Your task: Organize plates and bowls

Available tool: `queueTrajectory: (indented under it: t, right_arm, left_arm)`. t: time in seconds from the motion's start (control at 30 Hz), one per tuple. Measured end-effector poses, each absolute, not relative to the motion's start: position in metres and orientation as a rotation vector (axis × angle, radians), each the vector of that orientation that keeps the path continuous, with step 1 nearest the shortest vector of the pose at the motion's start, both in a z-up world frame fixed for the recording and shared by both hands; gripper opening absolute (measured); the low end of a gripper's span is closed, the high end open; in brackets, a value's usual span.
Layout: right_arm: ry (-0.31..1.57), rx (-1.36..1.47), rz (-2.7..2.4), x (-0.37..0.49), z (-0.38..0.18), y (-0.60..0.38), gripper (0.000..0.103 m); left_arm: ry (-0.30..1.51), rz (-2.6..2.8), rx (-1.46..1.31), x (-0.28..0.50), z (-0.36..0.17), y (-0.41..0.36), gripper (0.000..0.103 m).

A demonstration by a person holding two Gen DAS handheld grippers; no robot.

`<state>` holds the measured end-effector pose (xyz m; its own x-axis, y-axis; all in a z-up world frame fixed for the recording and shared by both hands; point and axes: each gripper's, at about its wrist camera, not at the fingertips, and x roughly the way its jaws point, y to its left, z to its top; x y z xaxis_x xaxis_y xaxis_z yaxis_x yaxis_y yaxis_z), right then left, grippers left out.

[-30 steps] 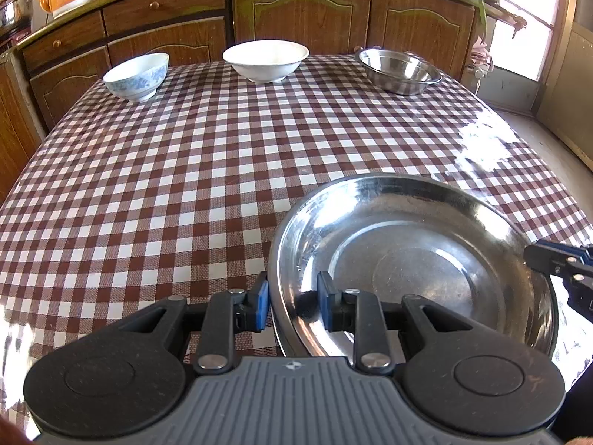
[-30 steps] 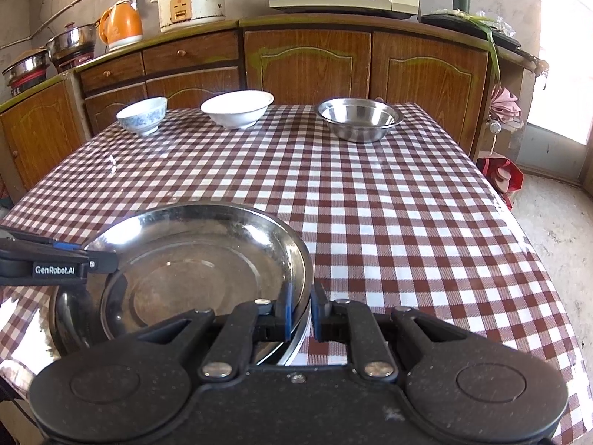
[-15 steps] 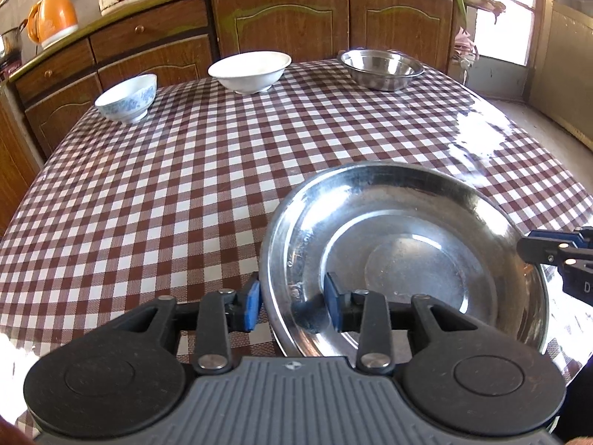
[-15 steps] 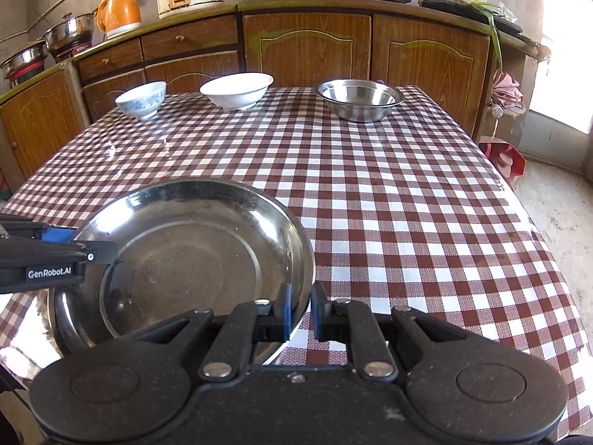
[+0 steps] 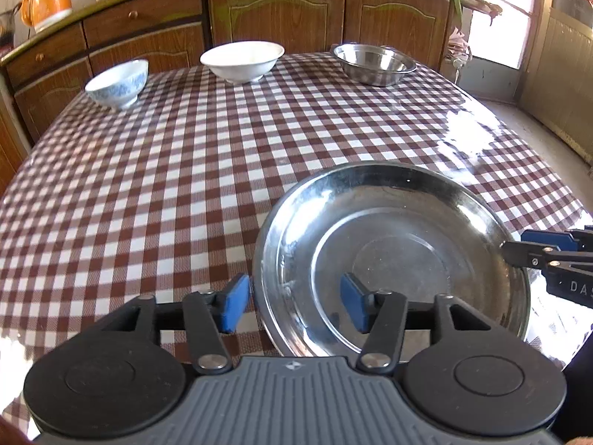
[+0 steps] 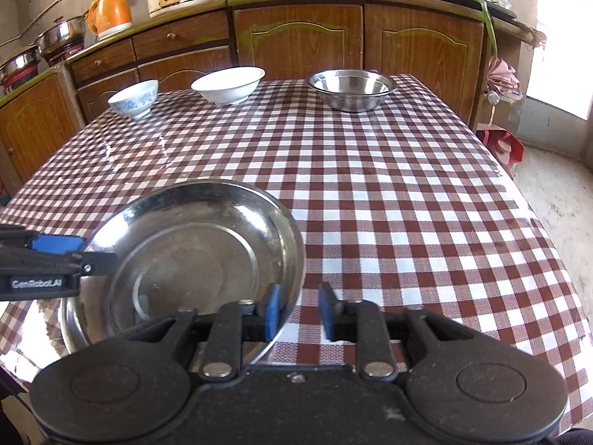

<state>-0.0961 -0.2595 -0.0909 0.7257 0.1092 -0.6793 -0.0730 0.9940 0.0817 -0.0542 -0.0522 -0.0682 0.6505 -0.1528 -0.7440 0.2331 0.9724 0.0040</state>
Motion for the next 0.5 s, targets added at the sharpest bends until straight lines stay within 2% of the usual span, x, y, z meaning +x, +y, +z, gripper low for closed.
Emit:
queueTrajectory:
  t: [0.13,0.27,0.5]
  right_arm:
    - [0.751,0.094,0.101,-0.096,-0.092,-0.266,0.05]
    - [0.731,0.136,0.108,-0.097,-0.089,-0.271,0.054]
    - [0.722,0.147,0.105,-0.096,-0.089,-0.274,0.064]
  left_arm:
    - [0.825,-0.216,0.06,-0.054,-0.065,-0.046,0.067]
    - [0.81,-0.18,0.036,-0.05,-0.062,-0.039,0.075]
    - [0.838,-0.144,0.004,-0.041,-0.064,-0.032,0.079]
